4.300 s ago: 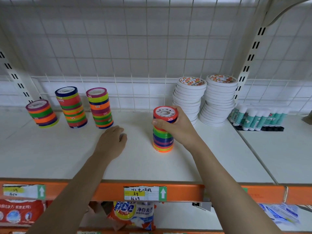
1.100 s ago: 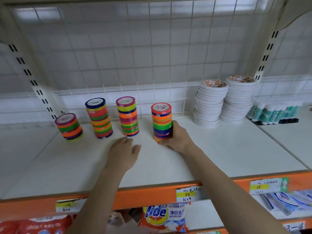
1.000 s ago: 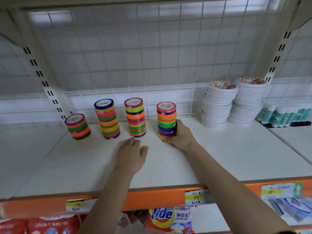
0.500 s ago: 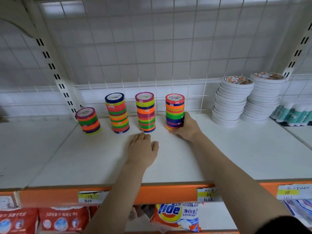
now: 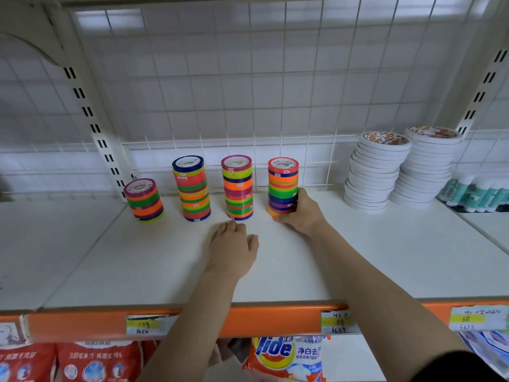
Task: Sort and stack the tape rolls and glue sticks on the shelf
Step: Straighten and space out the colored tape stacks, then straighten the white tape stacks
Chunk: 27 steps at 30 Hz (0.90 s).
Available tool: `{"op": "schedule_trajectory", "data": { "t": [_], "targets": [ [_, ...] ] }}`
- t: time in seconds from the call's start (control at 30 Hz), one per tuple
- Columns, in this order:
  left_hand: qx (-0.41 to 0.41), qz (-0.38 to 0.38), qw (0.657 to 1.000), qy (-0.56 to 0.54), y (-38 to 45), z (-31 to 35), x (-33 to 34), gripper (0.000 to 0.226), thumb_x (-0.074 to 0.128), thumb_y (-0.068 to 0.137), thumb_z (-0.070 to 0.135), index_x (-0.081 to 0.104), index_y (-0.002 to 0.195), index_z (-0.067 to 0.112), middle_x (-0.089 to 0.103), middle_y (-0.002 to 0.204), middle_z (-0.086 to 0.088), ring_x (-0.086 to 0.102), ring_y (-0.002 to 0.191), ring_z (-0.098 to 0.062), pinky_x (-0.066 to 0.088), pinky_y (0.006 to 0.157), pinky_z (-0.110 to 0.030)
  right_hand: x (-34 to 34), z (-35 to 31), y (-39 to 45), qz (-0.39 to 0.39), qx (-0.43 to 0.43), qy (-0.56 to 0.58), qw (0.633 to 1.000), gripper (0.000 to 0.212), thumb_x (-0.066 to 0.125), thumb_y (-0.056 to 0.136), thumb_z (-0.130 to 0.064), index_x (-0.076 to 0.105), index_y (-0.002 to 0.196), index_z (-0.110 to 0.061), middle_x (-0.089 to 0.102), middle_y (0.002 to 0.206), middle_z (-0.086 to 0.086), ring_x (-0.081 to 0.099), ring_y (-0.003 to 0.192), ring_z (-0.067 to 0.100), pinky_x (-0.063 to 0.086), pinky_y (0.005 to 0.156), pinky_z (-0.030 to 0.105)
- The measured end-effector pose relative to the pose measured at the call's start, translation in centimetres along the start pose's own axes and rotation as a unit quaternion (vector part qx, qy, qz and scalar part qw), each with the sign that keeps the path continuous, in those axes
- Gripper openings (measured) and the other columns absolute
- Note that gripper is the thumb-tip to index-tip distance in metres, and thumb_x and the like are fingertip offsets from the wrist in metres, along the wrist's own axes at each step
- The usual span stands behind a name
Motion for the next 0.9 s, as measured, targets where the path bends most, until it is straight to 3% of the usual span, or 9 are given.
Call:
{"op": "schedule_trajectory", "data": {
  "t": [0.2,0.3,0.4,0.53,0.6,0.67,0.77,0.8,0.9],
  "targets": [
    [0.036,0.028,0.998,0.047,0.1,0.8,-0.2,0.04,0.027,0.1,0.032,0.046,0.129,0.012,0.052,0.13,-0.004,0.045,0.122,-0.018,0.031,0.104,-0.029,-1.1,0.5,-1.0,-0.018,-0.001,-0.05,0.999,0.091,0.077,0.076,-0.022,0.019,0.147,-0.012,0.035,0.148,0.005,0.037,0.134,0.023,0.035,0.106,0.034],
    [0.075,0.04,0.994,0.061,0.1,1.9,-0.3,0.037,0.03,0.1,0.029,0.047,0.129,0.014,0.052,0.129,-0.001,0.046,0.119,-0.017,0.033,0.102,-0.028,-4.0,1.6,-1.6,0.019,-0.023,-0.148,0.988,0.077,0.071,0.082,-0.029,0.029,0.144,-0.009,0.04,0.145,0.009,0.041,0.13,0.022,0.033,0.105,0.03],
    [0.118,0.038,0.991,0.049,0.1,4.1,-0.4,0.038,0.031,0.099,0.031,0.046,0.13,0.015,0.051,0.129,0.0,0.045,0.119,-0.017,0.034,0.101,-0.029,-7.5,2.9,-2.8,0.05,-0.059,-0.193,0.978,0.043,0.063,0.087,-0.025,0.054,0.126,-0.008,0.057,0.124,0.008,0.053,0.11,0.022,0.038,0.089,0.023],
    [0.174,0.041,0.983,0.04,1.2,9.5,0.1,0.034,0.033,0.098,0.032,0.053,0.12,0.016,0.055,0.121,0.0,0.049,0.112,-0.019,0.037,0.093,-0.03,-12.3,5.6,-3.8,0.087,-0.045,-0.248,0.964,0.021,0.057,0.087,-0.02,0.064,0.103,-0.009,0.063,0.105,0.01,0.056,0.098,0.027,0.042,0.078,0.031],
    [0.182,0.033,0.983,0.019,2.2,12.4,0.5,0.034,0.035,0.097,0.032,0.054,0.119,0.014,0.056,0.12,-0.002,0.05,0.111,-0.021,0.041,0.091,-0.031,-14.8,7.2,-3.9,0.103,-0.022,-0.272,0.957,0.014,0.052,0.087,-0.018,0.06,0.081,-0.009,0.061,0.09,0.011,0.055,0.087,0.029,0.04,0.067,0.031],
    [0.183,0.024,0.983,-0.002,3.5,15.1,0.8,0.036,0.037,0.096,0.032,0.054,0.121,0.013,0.057,0.122,-0.004,0.05,0.111,-0.022,0.041,0.093,-0.034,-17.0,8.6,-3.9,0.107,0.002,-0.278,0.955,0.023,0.048,0.088,-0.016,0.045,0.064,-0.013,0.052,0.08,0.009,0.049,0.078,0.026,0.031,0.061,0.029],
    [0.162,0.02,0.986,-0.032,5.6,18.1,0.9,0.039,0.039,0.096,0.033,0.051,0.126,0.011,0.055,0.125,-0.005,0.049,0.115,-0.023,0.041,0.094,-0.034,-19.3,10.3,-3.4,0.082,0.02,-0.304,0.949,0.011,0.048,0.089,-0.015,0.055,0.086,-0.008,0.047,0.089,0.007,0.048,0.088,0.026,0.03,0.067,0.026],
    [0.151,0.019,0.987,-0.043,6.3,18.8,1.0,0.039,0.04,0.096,0.033,0.051,0.126,0.01,0.055,0.126,-0.006,0.049,0.115,-0.023,0.042,0.094,-0.034,-19.7,10.7,-3.0,0.074,0.019,-0.31,0.948,0.016,0.048,0.089,-0.016,0.057,0.096,-0.005,0.05,0.093,0.008,0.05,0.094,0.027,0.031,0.069,0.026],
    [0.122,0.007,0.99,-0.072,9.0,20.2,2.0,0.04,0.044,0.093,0.032,0.053,0.123,0.007,0.056,0.12,-0.009,0.05,0.114,-0.027,0.043,0.093,-0.037,-20.3,11.5,-1.7,0.059,0.003,-0.319,0.946,0.02,0.048,0.089,-0.016,0.058,0.098,-0.002,0.056,0.105,0.015,0.051,0.102,0.03,0.034,0.072,0.027]
  ]
}}
Point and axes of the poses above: each hand's wrist, its own y-axis towards the middle knuckle, its own x-axis out of the palm, z = x × y, the point moved 5 cm from there along y, towards the middle knuckle
